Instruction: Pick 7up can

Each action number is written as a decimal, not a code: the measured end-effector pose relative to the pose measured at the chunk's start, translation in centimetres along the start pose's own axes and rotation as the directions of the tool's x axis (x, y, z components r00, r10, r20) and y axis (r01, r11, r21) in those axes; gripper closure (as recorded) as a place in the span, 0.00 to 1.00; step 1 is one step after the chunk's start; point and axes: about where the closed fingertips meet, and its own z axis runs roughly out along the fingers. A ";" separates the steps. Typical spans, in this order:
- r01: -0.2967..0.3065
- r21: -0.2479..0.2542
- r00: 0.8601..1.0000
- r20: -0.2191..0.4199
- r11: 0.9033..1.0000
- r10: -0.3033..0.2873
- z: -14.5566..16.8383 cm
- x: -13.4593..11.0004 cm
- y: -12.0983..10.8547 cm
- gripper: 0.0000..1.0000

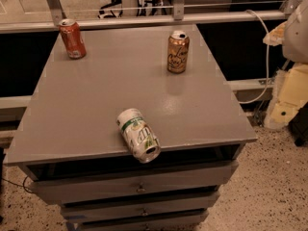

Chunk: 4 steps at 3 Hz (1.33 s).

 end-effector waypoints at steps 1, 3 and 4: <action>0.000 0.000 1.000 0.000 1.000 0.000 0.0 0.0 0.0 0.00; -0.020 -0.089 0.981 0.190 0.996 0.037 3.7 -10.3 -0.5 0.00; -0.130 -0.180 0.960 0.221 0.975 0.169 7.2 -15.4 -0.1 0.00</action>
Offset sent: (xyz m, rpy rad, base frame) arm 0.0386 0.1049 -0.0004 0.2576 0.0026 0.0865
